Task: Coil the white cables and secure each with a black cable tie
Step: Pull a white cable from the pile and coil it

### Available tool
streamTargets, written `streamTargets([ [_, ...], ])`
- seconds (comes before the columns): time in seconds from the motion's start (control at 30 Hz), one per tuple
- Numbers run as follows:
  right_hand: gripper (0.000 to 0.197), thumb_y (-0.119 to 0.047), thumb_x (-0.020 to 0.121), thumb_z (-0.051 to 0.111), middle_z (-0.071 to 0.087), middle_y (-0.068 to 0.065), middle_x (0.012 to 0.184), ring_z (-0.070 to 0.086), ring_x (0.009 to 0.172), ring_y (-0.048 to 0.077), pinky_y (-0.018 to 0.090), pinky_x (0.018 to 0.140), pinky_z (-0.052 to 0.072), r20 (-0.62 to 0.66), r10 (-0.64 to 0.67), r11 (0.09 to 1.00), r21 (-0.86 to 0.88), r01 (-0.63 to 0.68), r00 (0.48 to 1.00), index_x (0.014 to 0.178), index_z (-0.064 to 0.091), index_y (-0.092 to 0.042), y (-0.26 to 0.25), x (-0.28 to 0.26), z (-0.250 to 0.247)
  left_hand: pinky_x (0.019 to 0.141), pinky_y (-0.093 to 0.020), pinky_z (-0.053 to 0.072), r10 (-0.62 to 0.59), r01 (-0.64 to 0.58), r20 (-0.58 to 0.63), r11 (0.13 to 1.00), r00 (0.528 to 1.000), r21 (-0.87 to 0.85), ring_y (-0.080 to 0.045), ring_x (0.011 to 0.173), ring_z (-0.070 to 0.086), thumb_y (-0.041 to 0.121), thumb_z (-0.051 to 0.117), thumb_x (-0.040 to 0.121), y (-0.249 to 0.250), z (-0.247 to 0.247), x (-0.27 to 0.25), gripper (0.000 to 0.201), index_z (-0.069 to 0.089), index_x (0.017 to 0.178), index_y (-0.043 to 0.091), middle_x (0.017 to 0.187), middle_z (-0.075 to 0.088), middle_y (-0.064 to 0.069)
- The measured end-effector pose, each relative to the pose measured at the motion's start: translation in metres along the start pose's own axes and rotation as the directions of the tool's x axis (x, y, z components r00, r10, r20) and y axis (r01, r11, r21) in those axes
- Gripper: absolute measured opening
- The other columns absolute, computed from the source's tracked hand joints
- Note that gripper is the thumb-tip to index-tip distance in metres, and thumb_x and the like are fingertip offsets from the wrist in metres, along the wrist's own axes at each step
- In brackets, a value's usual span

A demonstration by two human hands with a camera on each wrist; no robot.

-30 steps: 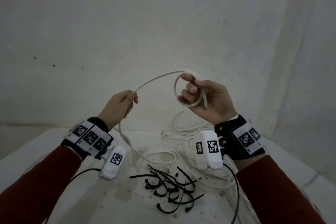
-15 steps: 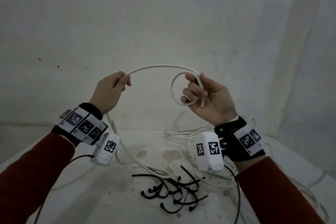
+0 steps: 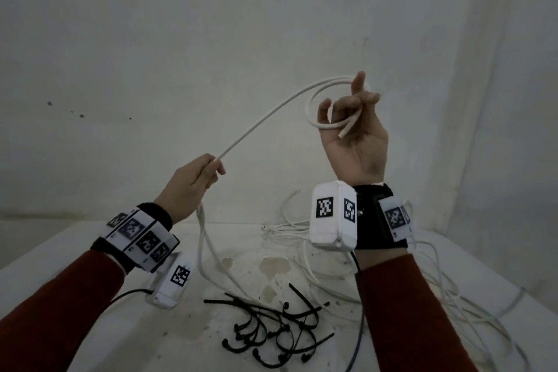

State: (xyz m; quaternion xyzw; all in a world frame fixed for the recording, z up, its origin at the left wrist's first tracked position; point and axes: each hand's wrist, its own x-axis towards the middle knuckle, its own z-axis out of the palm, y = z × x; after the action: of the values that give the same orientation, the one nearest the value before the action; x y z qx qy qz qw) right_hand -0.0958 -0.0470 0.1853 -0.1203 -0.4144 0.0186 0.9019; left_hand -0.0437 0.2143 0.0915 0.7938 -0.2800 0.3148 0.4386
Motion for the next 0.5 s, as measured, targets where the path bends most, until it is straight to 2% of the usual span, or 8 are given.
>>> streamTargets([
  [0.07, 0.033, -0.025, 0.089, 0.045, 0.071, -0.008, 0.072, 0.07, 0.076, 0.011, 0.036, 0.097, 0.036, -0.01, -0.045, 0.999, 0.005, 0.046, 0.999, 0.092, 0.074, -0.009, 0.001, 0.006, 0.004, 0.063, -0.03, 0.038, 0.003, -0.003, 0.007, 1.0, 1.0, 0.021, -0.01, 0.059, 0.043, 0.039, 0.035, 0.095, 0.002, 0.005, 0.002, 0.024, 0.054, 0.083, 0.033, 0.064, 0.048, 0.006],
  [0.1, 0.033, -0.025, 0.089, 0.045, 0.073, -0.008, 0.076, 0.07, 0.08, 0.012, 0.036, 0.098, 0.034, -0.022, -0.066, 0.997, -0.031, 0.065, 0.998, 0.089, 0.075, -0.012, 0.002, 0.01, 0.004, 0.066, -0.031, 0.041, 0.015, -0.015, 0.006, 0.999, 1.0, 0.037, -0.014, 0.062, 0.046, 0.039, 0.035, 0.094, 0.006, 0.008, 0.004, 0.023, 0.054, 0.082, 0.033, 0.066, 0.051, -0.001],
  [0.17, 0.04, -0.025, 0.097, 0.039, 0.074, -0.009, 0.084, 0.07, 0.086, 0.012, 0.034, 0.097, 0.034, -0.041, -0.1, 0.989, -0.118, 0.095, 0.994, 0.086, 0.076, -0.016, 0.005, 0.019, 0.004, 0.064, -0.028, 0.041, 0.059, -0.059, 0.006, 0.995, 0.998, 0.085, -0.02, 0.063, 0.048, 0.035, 0.038, 0.095, 0.019, 0.014, 0.01, 0.022, 0.053, 0.081, 0.032, 0.069, 0.054, -0.009],
  [0.23, 0.05, -0.021, 0.103, 0.031, 0.074, -0.007, 0.089, 0.07, 0.086, 0.013, 0.033, 0.093, 0.038, -0.046, -0.12, 0.975, -0.194, 0.109, 0.992, 0.083, 0.077, -0.017, 0.006, 0.028, 0.006, 0.056, -0.017, 0.035, 0.113, -0.112, 0.007, 0.979, 0.994, 0.169, -0.015, 0.055, 0.044, 0.023, 0.043, 0.099, 0.031, 0.021, 0.018, 0.021, 0.054, 0.082, 0.028, 0.063, 0.051, 0.002],
  [0.3, 0.053, -0.017, 0.104, 0.029, 0.075, -0.003, 0.091, 0.071, 0.084, 0.014, 0.032, 0.09, 0.042, -0.035, -0.121, 0.959, -0.261, 0.108, 0.992, 0.08, 0.077, -0.015, 0.003, 0.039, 0.009, 0.056, -0.011, 0.035, 0.161, -0.16, 0.018, 0.956, 0.987, 0.246, -0.006, 0.053, 0.044, 0.013, 0.045, 0.098, 0.04, 0.026, 0.027, 0.018, 0.059, 0.087, 0.014, 0.062, 0.046, 0.015],
  [0.37, 0.047, -0.015, 0.104, 0.031, 0.074, 0.0, 0.093, 0.071, 0.086, 0.016, 0.031, 0.089, 0.045, -0.017, -0.114, 0.932, -0.347, 0.101, 0.993, 0.084, 0.073, -0.013, 0.0, 0.049, 0.011, 0.056, -0.012, 0.035, 0.217, -0.219, 0.038, 0.936, 0.976, 0.277, -0.003, 0.053, 0.043, 0.013, 0.046, 0.098, 0.045, 0.031, 0.035, 0.019, 0.061, 0.088, 0.006, 0.062, 0.045, 0.016],
  [0.4, 0.04, -0.013, 0.104, 0.031, 0.074, 0.001, 0.095, 0.07, 0.088, 0.016, 0.03, 0.088, 0.046, -0.006, -0.11, 0.908, -0.407, 0.098, 0.994, 0.089, 0.069, -0.012, -0.001, 0.053, 0.011, 0.055, -0.015, 0.034, 0.25, -0.254, 0.052, 0.925, 0.967, 0.284, -0.004, 0.054, 0.043, 0.016, 0.046, 0.098, 0.047, 0.033, 0.038, 0.022, 0.061, 0.088, 0.004, 0.062, 0.047, 0.012],
  [0.5, 0.021, -0.01, 0.103, 0.034, 0.073, 0.003, 0.097, 0.07, 0.092, 0.02, 0.027, 0.085, 0.052, 0.025, -0.097, 0.791, -0.605, 0.093, 0.995, 0.098, 0.055, -0.009, -0.004, 0.061, 0.009, 0.057, -0.024, 0.037, 0.352, -0.365, 0.1, 0.871, 0.93, 0.328, -0.02, 0.059, 0.052, 0.025, 0.042, 0.097, 0.053, 0.036, 0.051, 0.03, 0.062, 0.088, 0.004, 0.073, 0.063, -0.004],
])
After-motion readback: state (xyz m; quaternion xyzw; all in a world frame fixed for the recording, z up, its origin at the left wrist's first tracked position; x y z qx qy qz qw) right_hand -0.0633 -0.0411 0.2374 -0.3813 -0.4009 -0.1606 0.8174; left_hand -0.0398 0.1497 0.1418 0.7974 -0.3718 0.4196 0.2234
